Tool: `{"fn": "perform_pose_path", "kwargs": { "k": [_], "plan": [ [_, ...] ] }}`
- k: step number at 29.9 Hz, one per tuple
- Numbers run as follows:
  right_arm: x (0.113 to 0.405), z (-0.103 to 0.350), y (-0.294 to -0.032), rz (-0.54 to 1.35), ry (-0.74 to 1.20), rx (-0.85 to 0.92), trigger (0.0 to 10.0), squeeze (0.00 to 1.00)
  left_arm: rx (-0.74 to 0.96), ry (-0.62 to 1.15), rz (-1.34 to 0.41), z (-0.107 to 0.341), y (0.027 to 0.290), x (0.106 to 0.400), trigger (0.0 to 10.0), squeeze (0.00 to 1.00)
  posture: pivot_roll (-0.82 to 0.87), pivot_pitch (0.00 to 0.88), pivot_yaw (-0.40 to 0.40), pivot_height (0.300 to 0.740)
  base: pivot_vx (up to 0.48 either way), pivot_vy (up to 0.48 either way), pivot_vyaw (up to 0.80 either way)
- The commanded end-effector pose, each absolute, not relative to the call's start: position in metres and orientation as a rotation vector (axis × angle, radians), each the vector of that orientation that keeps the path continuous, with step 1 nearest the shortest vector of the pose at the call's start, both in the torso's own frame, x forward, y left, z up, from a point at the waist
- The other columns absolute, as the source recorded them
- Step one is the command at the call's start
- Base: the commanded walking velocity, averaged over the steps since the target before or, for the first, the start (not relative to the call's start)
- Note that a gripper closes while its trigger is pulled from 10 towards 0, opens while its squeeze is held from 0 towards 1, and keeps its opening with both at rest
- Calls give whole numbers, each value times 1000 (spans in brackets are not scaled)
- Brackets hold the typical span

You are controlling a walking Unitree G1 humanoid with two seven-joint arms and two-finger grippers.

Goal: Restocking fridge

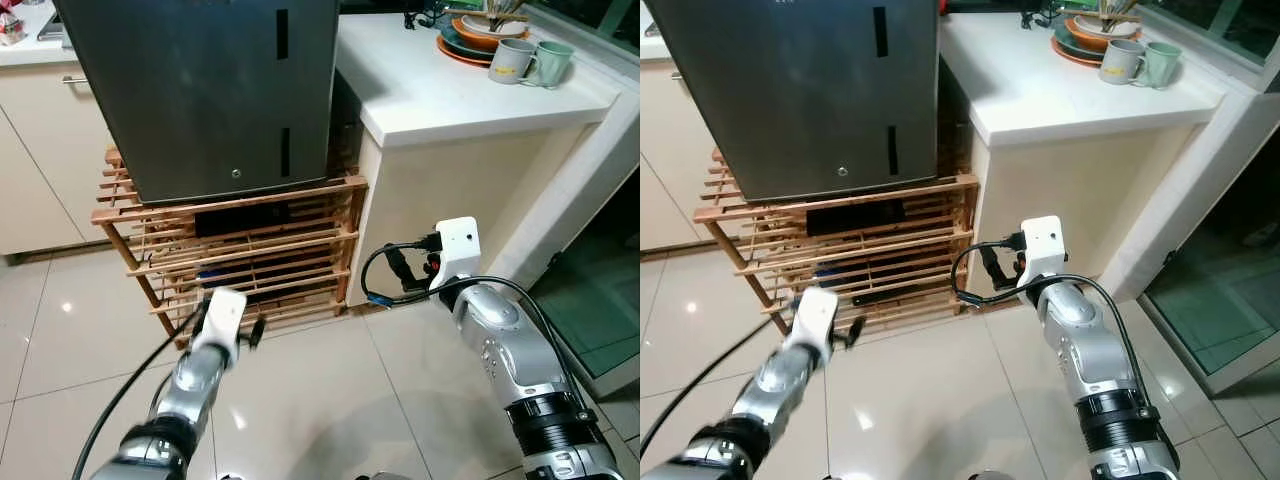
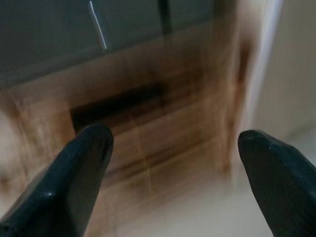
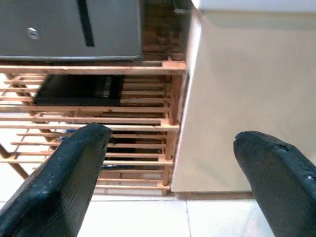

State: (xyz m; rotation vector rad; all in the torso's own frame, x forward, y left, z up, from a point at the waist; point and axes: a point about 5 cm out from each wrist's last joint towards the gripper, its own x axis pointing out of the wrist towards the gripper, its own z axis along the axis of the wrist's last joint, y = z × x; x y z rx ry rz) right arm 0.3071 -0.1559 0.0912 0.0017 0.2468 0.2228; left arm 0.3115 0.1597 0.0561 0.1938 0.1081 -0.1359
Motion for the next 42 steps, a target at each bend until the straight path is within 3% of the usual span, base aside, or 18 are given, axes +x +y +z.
{"fn": "perform_pose_path", "kwargs": {
  "k": [1, 11, 21, 29, 42],
  "plan": [
    [304, 81, -158, 191, 247, -4, 10000, 0, 135, -164, -52, 124, 159, 336, 10000, 0, -92, 0, -5, 736, 424, 0, 0],
    [302, 79, -157, 189, 205, 40, 10000, 0, 104, -146, -16, 131, 162, 337, 10000, 0, -90, 0, -3, 736, 424, 0, 0],
    [307, 73, -157, 176, 192, 43, 10000, 0, 63, -202, -156, 149, 138, 332, 10000, 0, -53, 0, 5, 736, 0, 0, 584],
    [315, 72, -141, 210, 184, 59, 10000, 0, 57, -181, -150, 152, 144, 333, 10000, 0, -42, 0, 9, 736, 259, 388, 266],
    [311, 69, -147, 207, 178, 54, 10000, 0, 110, -135, -127, 143, 148, 339, 10000, 0, -68, 0, 9, 736, 0, 479, 0]
  ]
}}
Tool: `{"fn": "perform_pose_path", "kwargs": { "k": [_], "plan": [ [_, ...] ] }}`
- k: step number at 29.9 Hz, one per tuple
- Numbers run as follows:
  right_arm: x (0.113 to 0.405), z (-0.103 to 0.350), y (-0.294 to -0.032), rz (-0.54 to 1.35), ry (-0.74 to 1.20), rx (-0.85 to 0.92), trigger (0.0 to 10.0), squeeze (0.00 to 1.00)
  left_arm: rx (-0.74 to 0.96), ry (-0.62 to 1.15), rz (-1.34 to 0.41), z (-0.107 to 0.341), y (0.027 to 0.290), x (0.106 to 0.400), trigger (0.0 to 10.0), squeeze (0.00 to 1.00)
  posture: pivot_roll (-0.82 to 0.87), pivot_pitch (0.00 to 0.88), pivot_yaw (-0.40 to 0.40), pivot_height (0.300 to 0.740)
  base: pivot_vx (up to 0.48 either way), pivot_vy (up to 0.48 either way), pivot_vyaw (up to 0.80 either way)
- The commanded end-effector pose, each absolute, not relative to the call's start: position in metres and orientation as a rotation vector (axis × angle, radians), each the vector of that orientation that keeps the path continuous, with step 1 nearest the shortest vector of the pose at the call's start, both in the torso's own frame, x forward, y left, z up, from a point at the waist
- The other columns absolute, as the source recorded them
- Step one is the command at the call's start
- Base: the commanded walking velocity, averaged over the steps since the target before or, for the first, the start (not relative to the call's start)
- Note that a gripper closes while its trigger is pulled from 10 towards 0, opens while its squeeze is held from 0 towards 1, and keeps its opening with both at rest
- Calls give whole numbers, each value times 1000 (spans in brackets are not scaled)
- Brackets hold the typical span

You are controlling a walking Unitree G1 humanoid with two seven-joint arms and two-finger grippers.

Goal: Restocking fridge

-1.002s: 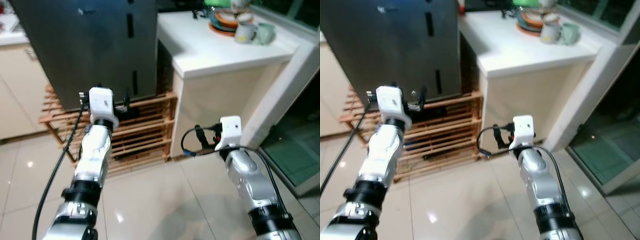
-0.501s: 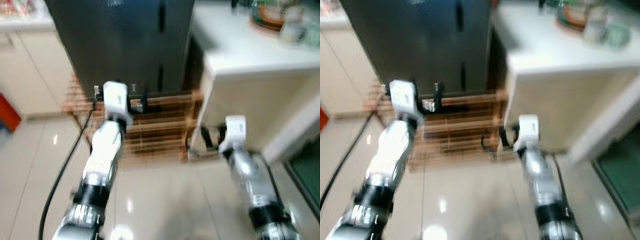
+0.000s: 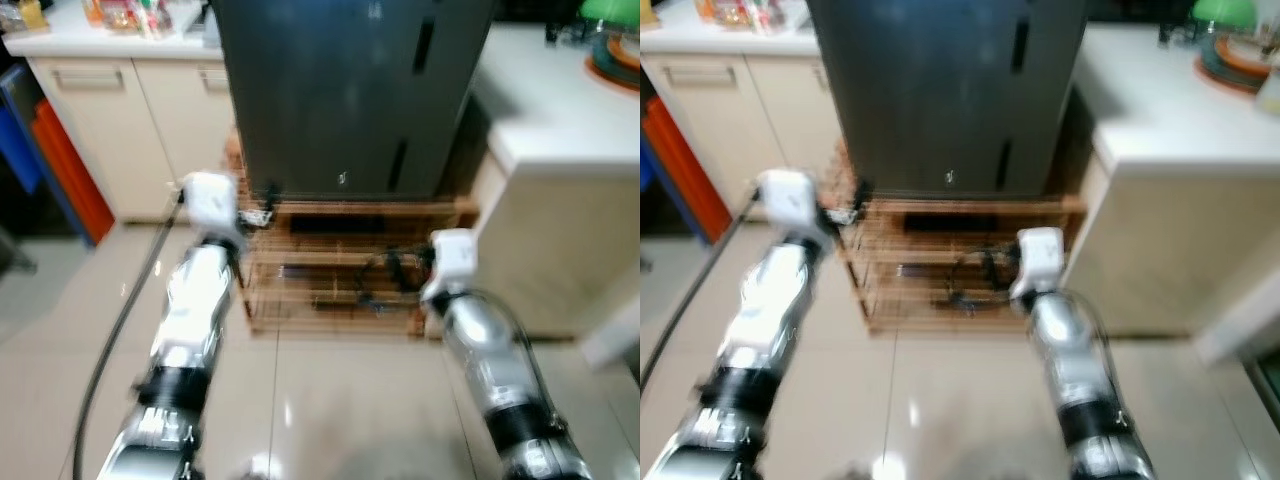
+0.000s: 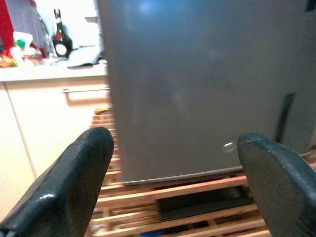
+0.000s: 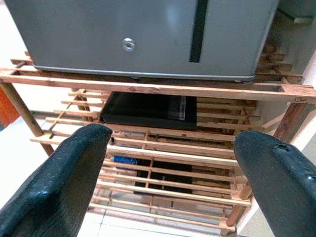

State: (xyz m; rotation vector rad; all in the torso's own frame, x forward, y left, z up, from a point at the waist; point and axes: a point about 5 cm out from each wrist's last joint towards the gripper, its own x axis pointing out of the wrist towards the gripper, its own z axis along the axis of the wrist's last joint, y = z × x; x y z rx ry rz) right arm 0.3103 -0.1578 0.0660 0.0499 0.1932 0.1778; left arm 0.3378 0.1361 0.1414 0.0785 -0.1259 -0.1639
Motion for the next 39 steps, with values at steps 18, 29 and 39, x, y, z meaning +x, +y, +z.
{"fn": "perform_pose_path", "kwargs": {
  "k": [18, 29, 39],
  "plan": [
    [301, 62, -154, 179, 183, 77, 10000, 0, 69, -76, -169, 133, 145, 335, 10000, 0, -85, 0, 4, 736, 357, 94, 0],
    [278, 54, -159, 200, 198, 86, 10000, 0, 59, -42, -152, 127, 143, 336, 10000, 0, -104, 0, 14, 736, 458, 0, 0],
    [286, 62, -163, 175, 183, 86, 10000, 0, 47, -55, -128, 127, 146, 335, 10000, 0, -96, 0, 1, 736, 459, 0, 0]
  ]
}}
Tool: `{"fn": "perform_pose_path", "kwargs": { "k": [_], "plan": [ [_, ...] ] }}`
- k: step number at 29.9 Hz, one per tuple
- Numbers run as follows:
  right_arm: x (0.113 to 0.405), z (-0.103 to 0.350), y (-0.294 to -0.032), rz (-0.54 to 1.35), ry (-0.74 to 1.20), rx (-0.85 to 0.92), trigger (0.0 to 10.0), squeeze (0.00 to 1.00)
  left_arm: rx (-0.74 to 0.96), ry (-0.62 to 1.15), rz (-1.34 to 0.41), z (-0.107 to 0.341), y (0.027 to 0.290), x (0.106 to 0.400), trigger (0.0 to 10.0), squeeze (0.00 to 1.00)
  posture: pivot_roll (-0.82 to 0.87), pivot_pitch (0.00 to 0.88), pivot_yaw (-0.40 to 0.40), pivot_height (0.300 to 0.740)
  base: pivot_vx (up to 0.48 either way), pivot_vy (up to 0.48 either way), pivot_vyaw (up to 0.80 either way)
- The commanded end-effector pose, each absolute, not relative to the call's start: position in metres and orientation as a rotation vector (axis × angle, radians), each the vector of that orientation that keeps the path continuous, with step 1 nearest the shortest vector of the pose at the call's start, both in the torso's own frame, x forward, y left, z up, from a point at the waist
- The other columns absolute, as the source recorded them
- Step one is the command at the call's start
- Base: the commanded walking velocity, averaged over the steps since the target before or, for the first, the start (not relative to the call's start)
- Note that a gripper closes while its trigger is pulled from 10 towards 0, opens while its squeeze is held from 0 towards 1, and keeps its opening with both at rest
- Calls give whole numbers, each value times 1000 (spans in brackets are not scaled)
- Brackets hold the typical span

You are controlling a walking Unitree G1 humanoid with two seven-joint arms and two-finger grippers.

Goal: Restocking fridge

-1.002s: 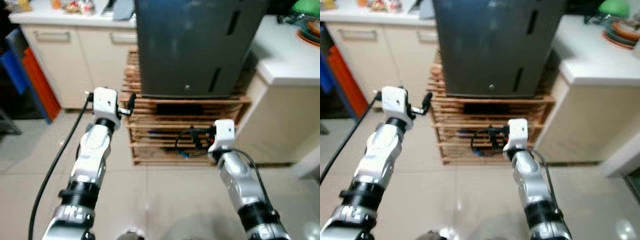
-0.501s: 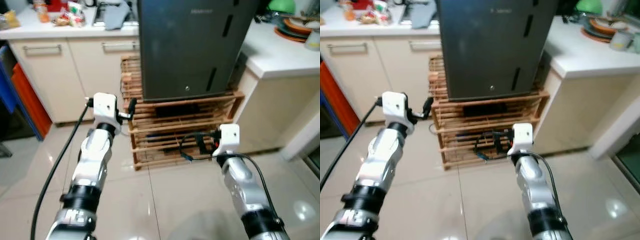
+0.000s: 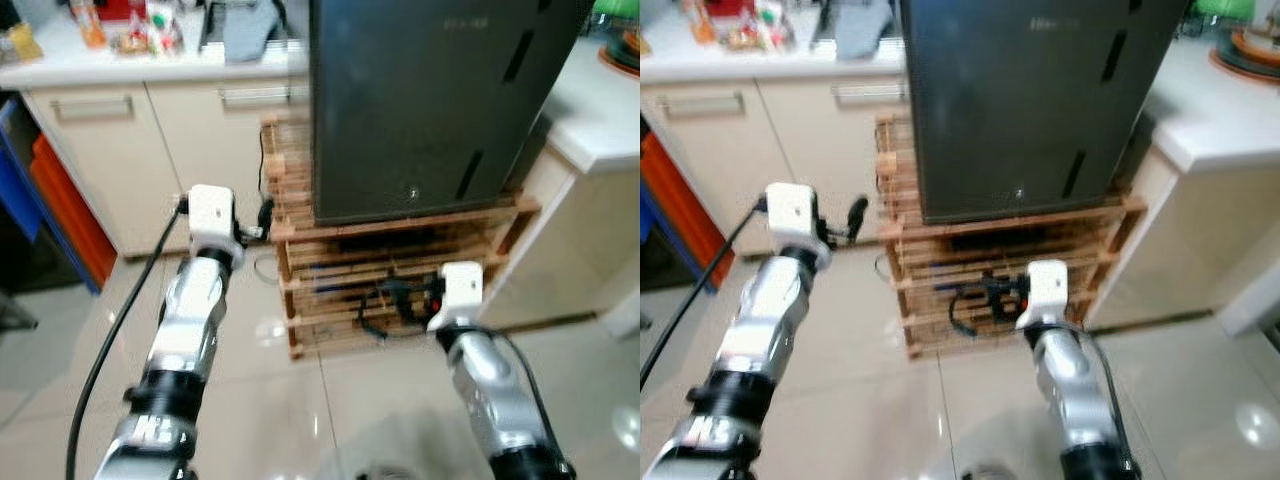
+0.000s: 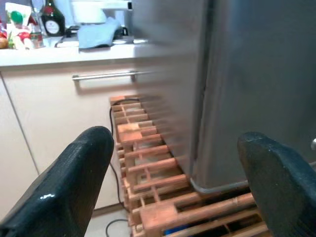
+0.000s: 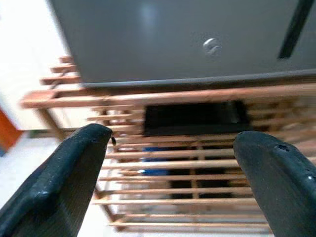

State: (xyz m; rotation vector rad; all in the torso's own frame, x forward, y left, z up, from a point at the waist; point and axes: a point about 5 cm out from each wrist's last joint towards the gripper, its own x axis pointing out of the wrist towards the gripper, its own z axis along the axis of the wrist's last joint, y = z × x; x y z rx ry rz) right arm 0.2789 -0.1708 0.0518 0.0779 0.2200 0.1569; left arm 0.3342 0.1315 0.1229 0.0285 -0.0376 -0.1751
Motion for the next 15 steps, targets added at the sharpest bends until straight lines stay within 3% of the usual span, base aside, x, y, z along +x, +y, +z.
{"fn": "perform_pose_path", "kwargs": {
  "k": [1, 5, 8, 15],
  "plan": [
    [286, 62, -163, 175, 183, 86, 10000, 0, 47, -55, -128, 127, 146, 335, 10000, 0, -96, 0, 1, 736, 458, 0, 0],
    [288, 64, -164, 179, 174, 77, 10000, 0, 31, -62, -112, 127, 150, 335, 10000, 0, -90, 0, -5, 736, 458, 0, 0],
    [290, 67, -165, 171, 163, 70, 10000, 0, -21, -103, -153, 133, 144, 332, 10000, 0, -88, 0, -7, 736, 110, 436, 0],
    [290, 69, -168, 147, 148, 76, 10000, 0, -24, -119, -182, 136, 140, 332, 10000, 0, -91, 0, -2, 736, 0, 480, -754]
  ]
}}
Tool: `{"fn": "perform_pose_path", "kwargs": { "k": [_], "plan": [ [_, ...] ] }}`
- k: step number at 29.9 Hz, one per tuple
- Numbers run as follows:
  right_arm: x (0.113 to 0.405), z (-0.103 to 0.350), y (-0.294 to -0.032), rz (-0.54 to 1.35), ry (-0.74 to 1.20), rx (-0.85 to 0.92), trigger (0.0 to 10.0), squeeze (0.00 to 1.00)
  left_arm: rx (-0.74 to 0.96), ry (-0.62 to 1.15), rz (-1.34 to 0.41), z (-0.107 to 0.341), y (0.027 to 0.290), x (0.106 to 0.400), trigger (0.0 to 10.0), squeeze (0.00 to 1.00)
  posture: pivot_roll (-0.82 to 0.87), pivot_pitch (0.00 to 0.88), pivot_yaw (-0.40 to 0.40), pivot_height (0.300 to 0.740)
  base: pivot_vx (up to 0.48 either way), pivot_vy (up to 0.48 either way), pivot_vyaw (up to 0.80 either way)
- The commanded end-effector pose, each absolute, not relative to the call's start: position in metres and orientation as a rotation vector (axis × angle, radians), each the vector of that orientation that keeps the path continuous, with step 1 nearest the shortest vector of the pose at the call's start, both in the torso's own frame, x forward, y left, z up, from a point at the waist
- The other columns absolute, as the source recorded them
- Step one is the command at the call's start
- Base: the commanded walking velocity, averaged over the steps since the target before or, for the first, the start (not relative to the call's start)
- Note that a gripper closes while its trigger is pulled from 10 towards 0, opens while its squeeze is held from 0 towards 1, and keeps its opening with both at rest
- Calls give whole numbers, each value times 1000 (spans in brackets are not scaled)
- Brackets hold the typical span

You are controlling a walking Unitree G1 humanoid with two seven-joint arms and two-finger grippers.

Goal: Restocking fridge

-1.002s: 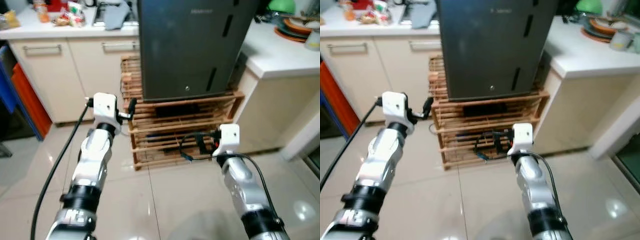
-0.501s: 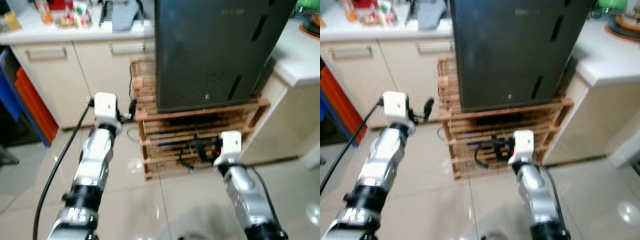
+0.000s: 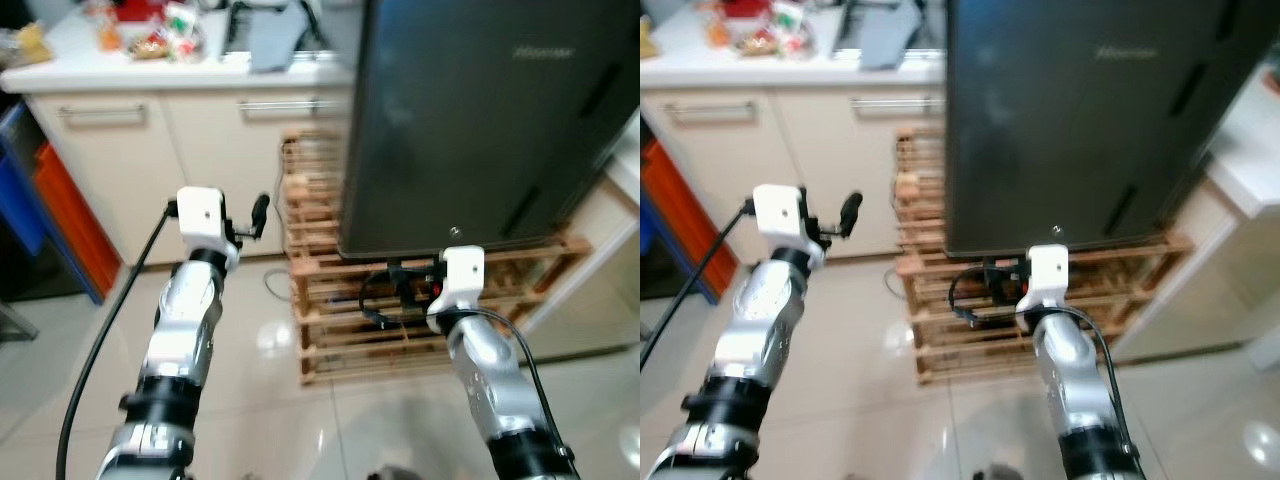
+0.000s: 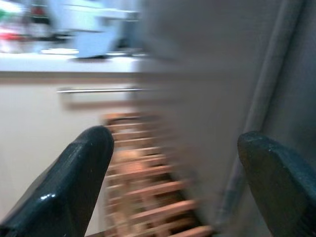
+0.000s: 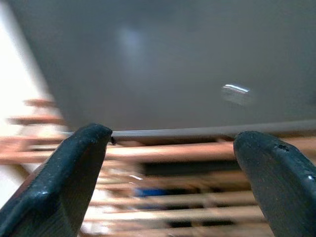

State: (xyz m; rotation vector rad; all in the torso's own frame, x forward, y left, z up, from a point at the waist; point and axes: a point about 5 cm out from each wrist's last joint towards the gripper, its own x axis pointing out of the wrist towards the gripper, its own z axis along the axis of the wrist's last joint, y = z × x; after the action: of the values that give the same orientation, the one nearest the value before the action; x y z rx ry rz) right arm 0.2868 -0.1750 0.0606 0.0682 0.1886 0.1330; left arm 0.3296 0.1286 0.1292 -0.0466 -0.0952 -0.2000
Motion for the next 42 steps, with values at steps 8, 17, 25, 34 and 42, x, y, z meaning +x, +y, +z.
{"fn": "perform_pose_path", "kwargs": {
  "k": [8, 17, 25, 34, 42],
  "plan": [
    [290, 70, -171, 124, 138, 77, 10000, 0, -32, -133, -218, 141, 135, 334, 10000, 0, -102, 0, 5, 736, 0, 480, -750],
    [291, 70, -172, 115, 135, 78, 10000, 0, -7, -120, -229, 138, 131, 335, 10000, 0, -100, 0, 5, 736, 0, 480, -750],
    [297, 88, -172, 99, 36, 40, 10000, 0, -9, -140, -231, 143, 134, 337, 10000, 0, -97, 0, 6, 736, 0, 480, -747],
    [299, 111, -173, 36, -81, 47, 10000, 0, 79, -126, -252, 141, 125, 337, 10000, 0, -101, 0, 10, 736, 0, 262, -745],
    [240, 126, -175, 38, -161, 18, 10000, 0, 57, -86, -149, 131, 179, 279, 10000, 0, -94, 0, 15, 736, 0, 0, -361]
  ]
}}
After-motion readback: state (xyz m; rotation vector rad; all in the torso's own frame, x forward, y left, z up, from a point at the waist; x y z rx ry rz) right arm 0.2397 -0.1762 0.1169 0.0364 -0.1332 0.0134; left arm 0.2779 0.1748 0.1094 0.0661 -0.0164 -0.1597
